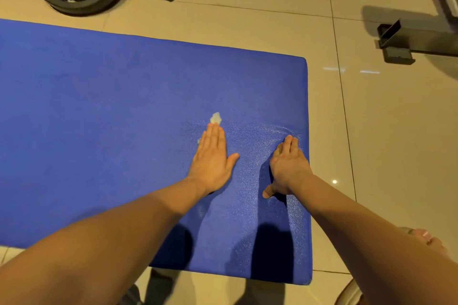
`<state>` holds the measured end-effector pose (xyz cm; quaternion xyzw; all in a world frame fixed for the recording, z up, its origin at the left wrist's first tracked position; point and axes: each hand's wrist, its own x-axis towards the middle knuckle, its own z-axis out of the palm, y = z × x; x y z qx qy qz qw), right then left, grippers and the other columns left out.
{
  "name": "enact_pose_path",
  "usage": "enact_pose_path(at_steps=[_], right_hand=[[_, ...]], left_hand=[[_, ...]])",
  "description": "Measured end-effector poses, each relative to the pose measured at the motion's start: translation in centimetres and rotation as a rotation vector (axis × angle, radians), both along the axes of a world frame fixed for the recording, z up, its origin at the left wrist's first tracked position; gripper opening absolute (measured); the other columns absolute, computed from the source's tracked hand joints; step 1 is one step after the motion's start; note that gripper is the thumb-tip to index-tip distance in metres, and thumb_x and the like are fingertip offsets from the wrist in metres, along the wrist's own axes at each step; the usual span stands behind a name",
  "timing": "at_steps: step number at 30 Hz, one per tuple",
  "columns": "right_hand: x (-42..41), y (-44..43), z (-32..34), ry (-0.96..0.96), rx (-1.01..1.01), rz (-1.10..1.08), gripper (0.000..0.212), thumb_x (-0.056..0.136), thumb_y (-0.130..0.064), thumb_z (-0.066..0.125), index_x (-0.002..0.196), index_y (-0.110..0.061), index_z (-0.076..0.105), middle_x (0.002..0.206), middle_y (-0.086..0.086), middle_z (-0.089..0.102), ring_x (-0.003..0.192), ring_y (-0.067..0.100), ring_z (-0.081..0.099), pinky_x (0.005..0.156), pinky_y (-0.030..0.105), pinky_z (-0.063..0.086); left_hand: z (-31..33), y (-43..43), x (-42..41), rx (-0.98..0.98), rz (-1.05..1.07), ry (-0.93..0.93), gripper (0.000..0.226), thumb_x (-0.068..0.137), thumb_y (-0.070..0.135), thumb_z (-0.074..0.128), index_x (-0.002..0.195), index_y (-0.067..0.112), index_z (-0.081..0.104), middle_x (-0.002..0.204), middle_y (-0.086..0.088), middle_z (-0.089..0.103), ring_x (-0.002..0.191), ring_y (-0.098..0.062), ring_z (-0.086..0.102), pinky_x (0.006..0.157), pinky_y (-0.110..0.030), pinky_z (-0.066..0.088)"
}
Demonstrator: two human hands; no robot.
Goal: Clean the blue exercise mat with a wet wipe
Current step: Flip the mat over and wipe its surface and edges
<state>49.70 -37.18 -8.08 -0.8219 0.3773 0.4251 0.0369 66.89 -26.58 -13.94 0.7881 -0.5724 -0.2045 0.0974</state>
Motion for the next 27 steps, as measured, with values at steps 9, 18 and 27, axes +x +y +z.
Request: enact_pose_path(at_steps=[9, 18, 27], right_hand=[[-0.2, -0.1, -0.3, 0.008, 0.022, -0.038, 0.154, 0.064, -0.082, 0.071, 0.152, 0.012, -0.013, 0.158, 0.038, -0.019, 0.15, 0.053, -0.011, 0.126, 0.052, 0.01], [0.1, -0.2, -0.5, 0.005, 0.019, -0.033, 0.154, 0.063, -0.081, 0.072, 0.153, 0.012, -0.011, 0.158, 0.039, -0.018, 0.149, 0.055, -0.01, 0.124, 0.055, 0.013], [-0.1, -0.1, -0.5, -0.001, 0.014, -0.044, 0.155, 0.063, -0.082, 0.072, 0.153, 0.011, -0.013, 0.159, 0.037, -0.018, 0.15, 0.053, -0.011, 0.125, 0.053, 0.011]], left_hand=[[-0.5, 0.5, -2.0, 0.021, -0.403, -0.297, 0.089, 0.104, 0.067, 0.013, 0.161, 0.002, -0.008, 0.168, -0.016, -0.02, 0.155, -0.026, -0.021, 0.128, -0.046, 0.0], [-0.4, 5.5, 1.9, -0.026, 0.132, -0.073, 0.099, 0.101, 0.068, 0.034, 0.16, 0.004, -0.015, 0.168, -0.009, -0.023, 0.156, -0.021, -0.019, 0.129, -0.042, 0.002], [-0.8, 3.7, -4.8, 0.007, -0.411, -0.179, 0.08, 0.107, 0.055, 0.021, 0.161, 0.002, -0.005, 0.168, -0.013, -0.021, 0.156, -0.022, -0.02, 0.128, -0.044, 0.006]])
